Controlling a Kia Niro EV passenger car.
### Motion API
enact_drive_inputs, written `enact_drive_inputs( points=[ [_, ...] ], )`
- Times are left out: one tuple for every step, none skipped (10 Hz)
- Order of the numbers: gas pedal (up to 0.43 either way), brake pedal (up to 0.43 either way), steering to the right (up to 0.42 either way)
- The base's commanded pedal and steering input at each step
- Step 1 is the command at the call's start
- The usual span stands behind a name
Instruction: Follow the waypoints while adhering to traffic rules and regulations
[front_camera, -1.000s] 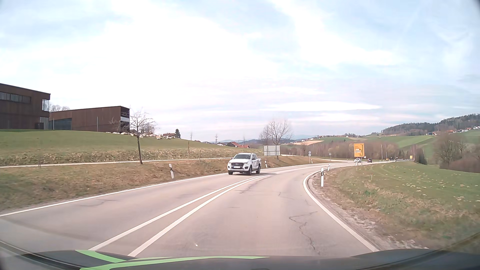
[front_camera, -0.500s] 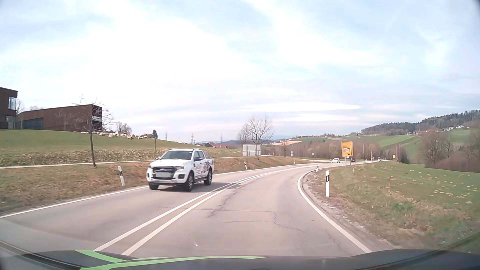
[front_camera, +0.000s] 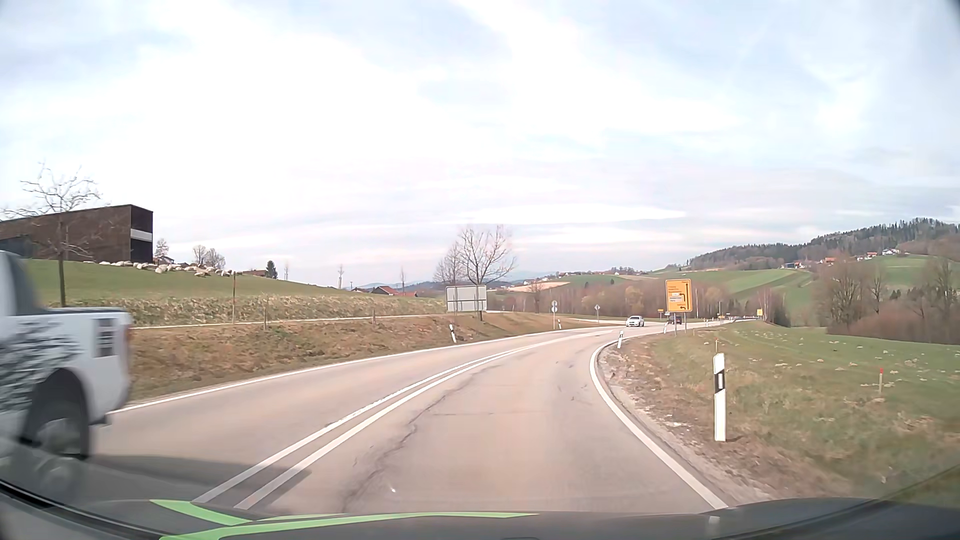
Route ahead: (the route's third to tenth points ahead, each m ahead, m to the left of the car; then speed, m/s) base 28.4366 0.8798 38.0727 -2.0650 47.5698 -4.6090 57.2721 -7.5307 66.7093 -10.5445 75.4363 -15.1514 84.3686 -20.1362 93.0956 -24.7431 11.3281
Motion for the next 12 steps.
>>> enact_drive_inputs(
  points=[
    [0.13,0.0,0.047],
    [0.118,0.0,0.045],
    [0.098,0.0,0.043],
    [0.087,0.0,0.042],
    [0.087,0.0,0.042],
    [0.087,0.0,0.042],
    [0.079,0.0,0.042],
    [0.067,0.0,0.041],
    [0.067,0.0,0.04],
    [0.067,0.0,0.04],
    [0.067,0.0,0.039],
    [0.067,0.0,0.036]
  ],
)
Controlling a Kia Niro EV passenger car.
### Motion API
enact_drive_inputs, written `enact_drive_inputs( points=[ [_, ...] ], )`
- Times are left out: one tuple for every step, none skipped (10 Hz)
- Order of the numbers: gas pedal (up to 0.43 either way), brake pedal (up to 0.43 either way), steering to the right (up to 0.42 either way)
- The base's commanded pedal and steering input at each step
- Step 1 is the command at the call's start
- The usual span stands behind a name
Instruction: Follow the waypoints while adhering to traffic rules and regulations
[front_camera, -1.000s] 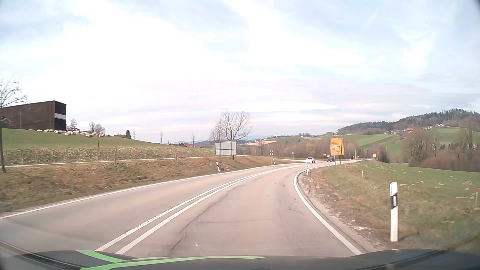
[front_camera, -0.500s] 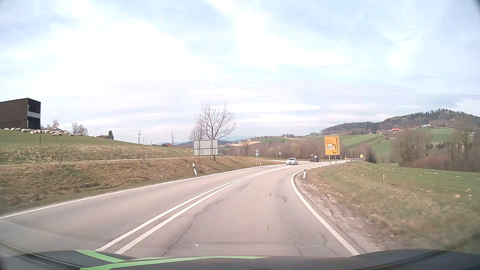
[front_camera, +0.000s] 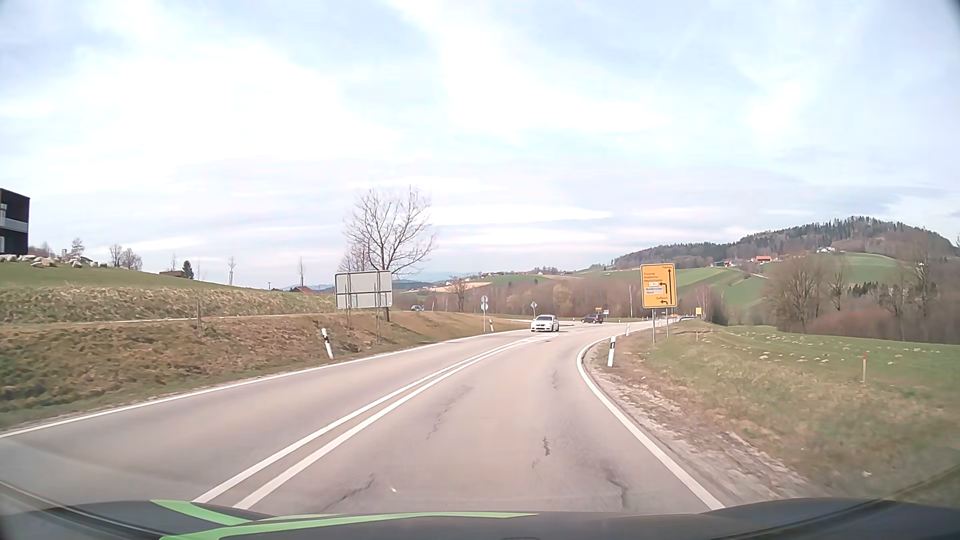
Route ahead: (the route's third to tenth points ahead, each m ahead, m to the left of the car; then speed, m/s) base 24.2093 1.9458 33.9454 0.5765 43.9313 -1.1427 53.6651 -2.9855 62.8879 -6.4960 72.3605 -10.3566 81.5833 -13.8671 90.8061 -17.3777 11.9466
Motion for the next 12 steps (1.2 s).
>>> enact_drive_inputs(
  points=[
    [0.067,0.0,0.035],
    [0.067,0.0,0.034],
    [0.067,0.0,0.034],
    [0.067,0.0,0.034],
    [0.067,0.0,0.034],
    [0.067,0.0,0.035],
    [0.067,0.0,0.035],
    [0.067,0.0,0.036],
    [0.067,0.0,0.037],
    [0.067,0.0,0.037],
    [0.067,0.0,0.037],
    [0.067,0.0,0.037]
  ],
)
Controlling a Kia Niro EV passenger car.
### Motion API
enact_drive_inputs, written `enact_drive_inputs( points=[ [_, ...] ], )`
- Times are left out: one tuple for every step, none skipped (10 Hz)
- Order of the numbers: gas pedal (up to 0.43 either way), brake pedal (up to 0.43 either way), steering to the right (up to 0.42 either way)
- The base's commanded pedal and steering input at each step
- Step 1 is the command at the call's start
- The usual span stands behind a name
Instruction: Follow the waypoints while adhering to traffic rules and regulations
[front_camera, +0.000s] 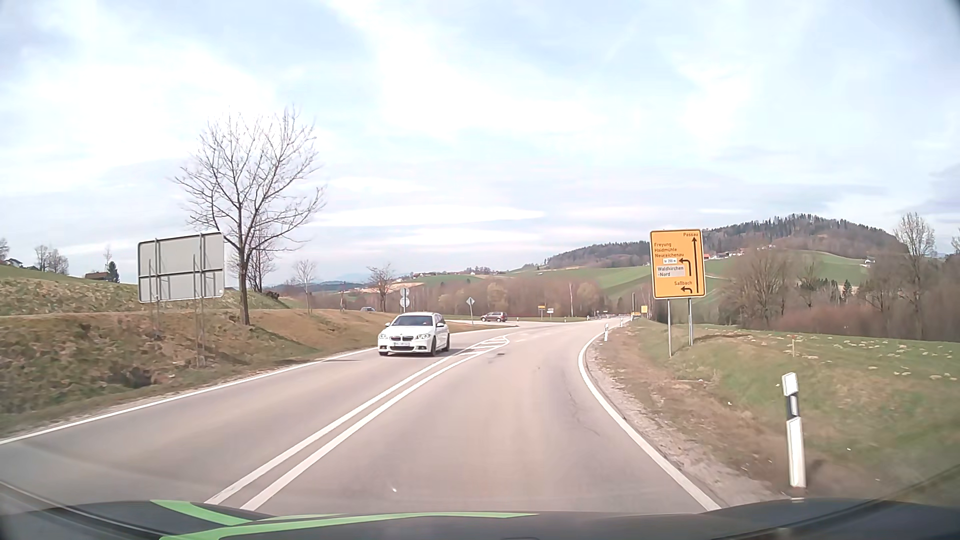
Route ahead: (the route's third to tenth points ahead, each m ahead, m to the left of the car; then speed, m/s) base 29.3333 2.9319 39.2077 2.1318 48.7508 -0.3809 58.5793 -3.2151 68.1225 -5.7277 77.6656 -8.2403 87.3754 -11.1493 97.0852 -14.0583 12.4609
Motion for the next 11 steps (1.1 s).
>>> enact_drive_inputs(
  points=[
    [0.067,0.0,0.037],
    [0.067,0.0,0.037],
    [0.067,0.0,0.037],
    [0.067,0.0,0.036],
    [0.067,0.0,0.036],
    [0.067,0.0,0.035],
    [0.067,0.0,0.035],
    [0.067,0.0,0.035],
    [0.067,0.0,0.035],
    [0.067,0.0,0.034],
    [0.067,0.0,0.034]
  ],
)
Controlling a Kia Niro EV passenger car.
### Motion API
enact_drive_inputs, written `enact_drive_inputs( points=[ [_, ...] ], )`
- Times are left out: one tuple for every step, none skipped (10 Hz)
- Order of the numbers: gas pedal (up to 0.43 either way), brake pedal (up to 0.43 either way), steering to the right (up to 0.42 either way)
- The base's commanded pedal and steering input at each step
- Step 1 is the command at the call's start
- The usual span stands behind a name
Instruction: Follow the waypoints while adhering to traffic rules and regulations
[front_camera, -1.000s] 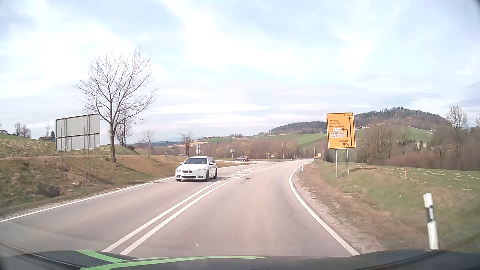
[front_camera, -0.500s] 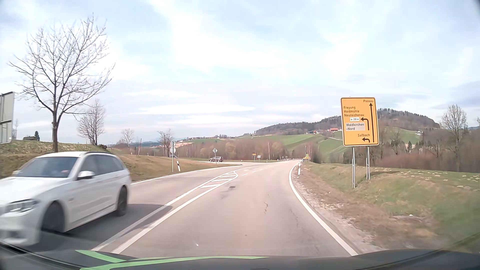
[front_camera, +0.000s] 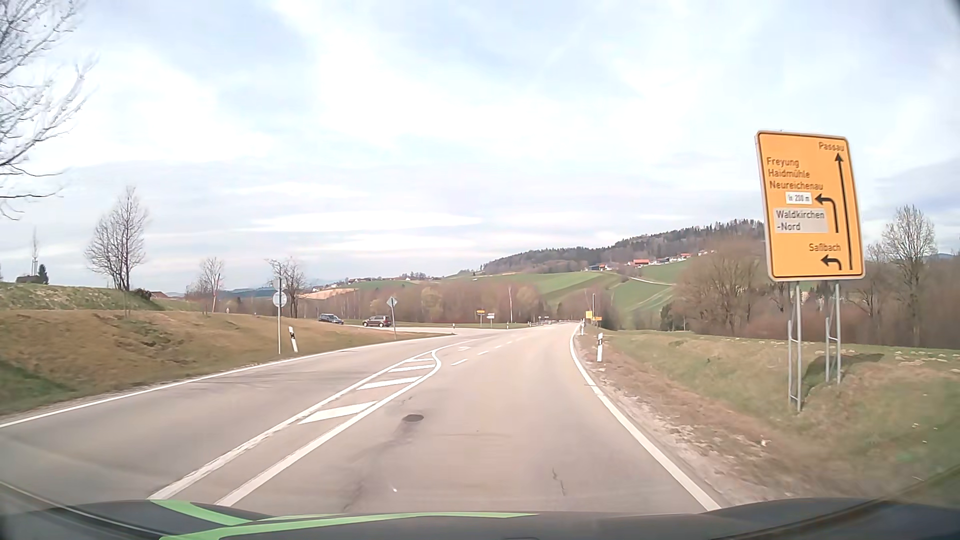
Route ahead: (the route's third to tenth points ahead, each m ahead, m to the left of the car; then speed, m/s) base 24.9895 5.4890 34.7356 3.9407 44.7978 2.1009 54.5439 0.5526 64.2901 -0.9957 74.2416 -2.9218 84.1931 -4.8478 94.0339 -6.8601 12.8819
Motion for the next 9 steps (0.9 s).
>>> enact_drive_inputs(
  points=[
    [0.067,0.0,0.035],
    [0.067,0.0,0.035],
    [0.067,0.0,0.035],
    [0.067,0.0,0.035],
    [0.067,0.0,0.034],
    [0.067,0.0,0.034],
    [0.067,0.0,0.032],
    [0.067,0.0,0.029],
    [0.067,0.0,0.024]
  ],
)
